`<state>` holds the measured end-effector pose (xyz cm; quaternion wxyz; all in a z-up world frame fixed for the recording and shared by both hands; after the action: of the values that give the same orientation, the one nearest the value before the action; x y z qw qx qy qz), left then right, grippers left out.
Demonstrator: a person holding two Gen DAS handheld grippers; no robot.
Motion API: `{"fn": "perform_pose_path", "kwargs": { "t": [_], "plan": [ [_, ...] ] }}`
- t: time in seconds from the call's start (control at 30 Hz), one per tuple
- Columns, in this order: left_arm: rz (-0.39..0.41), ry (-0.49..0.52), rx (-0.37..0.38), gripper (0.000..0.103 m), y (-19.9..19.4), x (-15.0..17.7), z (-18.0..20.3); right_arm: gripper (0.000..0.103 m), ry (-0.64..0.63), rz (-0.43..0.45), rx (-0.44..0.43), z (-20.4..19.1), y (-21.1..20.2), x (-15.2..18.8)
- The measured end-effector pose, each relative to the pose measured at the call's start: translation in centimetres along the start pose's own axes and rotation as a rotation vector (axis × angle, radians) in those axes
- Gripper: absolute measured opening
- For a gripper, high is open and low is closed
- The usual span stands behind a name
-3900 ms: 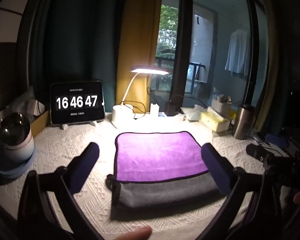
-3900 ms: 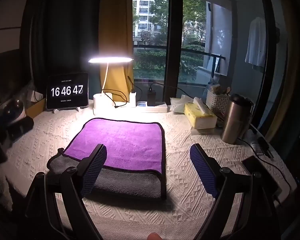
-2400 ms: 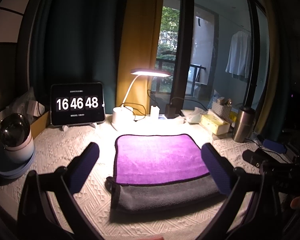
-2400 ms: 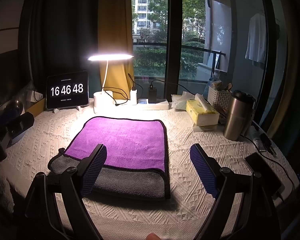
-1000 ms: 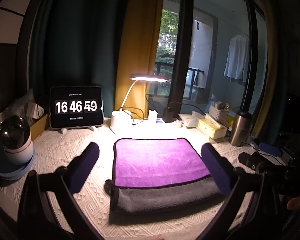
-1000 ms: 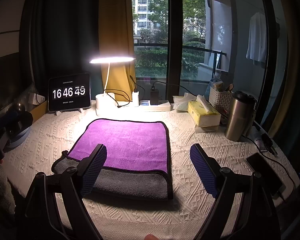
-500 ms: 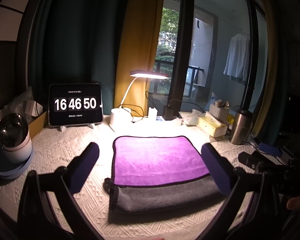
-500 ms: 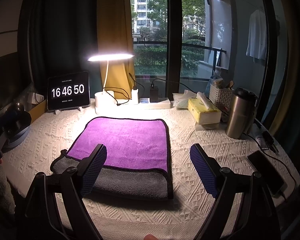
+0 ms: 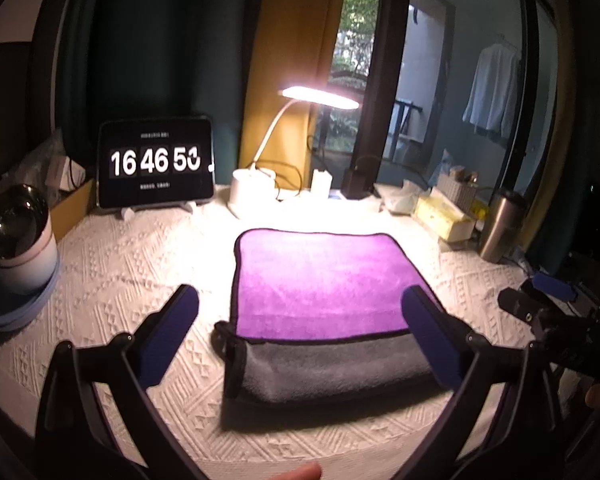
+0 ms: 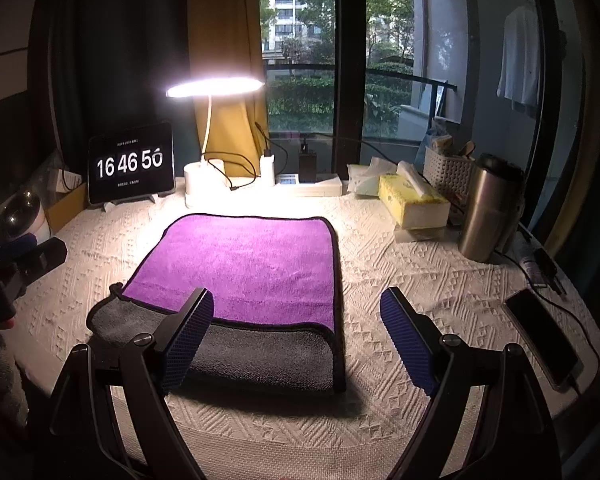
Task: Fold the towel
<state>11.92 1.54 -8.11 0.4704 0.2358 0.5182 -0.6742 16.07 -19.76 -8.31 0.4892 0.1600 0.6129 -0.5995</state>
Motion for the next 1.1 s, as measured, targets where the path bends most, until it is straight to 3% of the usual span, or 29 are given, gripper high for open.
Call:
{"fn": "perform_pose_path", "kwargs": {
  "t": [0.4,0.5,0.63,0.9,1.1],
  "plan": [
    [-0.138,-0.031,-0.025,0.102,4.3,2.9,-1.5,0.087,0.024,-0.084,-0.045,0.5,3.3,2.2],
    [-0.158,-0.022,-0.038,0.101,5.2,3.4,-1.6,0.082,0.032,-0.110,-0.053,0.6,4.2,2.9],
    [-0.204,-0.017,-0.056,0.092,6.7,4.2,-2.1,0.076,0.043,-0.141,-0.068,0.9,5.5,3.7],
    [-0.271,-0.035,-0.094,0.085,8.7,5.6,-3.6,0.065,0.052,-0.205,-0.101,1.3,8.1,5.5],
    [-0.329,-0.060,-0.109,0.069,9.7,6.8,-4.7,0.056,0.067,-0.237,-0.122,1.4,9.4,6.6]
  ]
}}
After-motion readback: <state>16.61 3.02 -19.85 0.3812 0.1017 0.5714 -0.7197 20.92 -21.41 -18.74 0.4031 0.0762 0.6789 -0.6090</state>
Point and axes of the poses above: each gripper's, at about its wrist camera, not at the fingertips, and y roughly the way its jaws point, z to its right, x to its underside, the point moved 10 cm from there along y, roughly the way its jaws point, and after that the axes turned 13 degrees about -y, right-handed, at the moved point
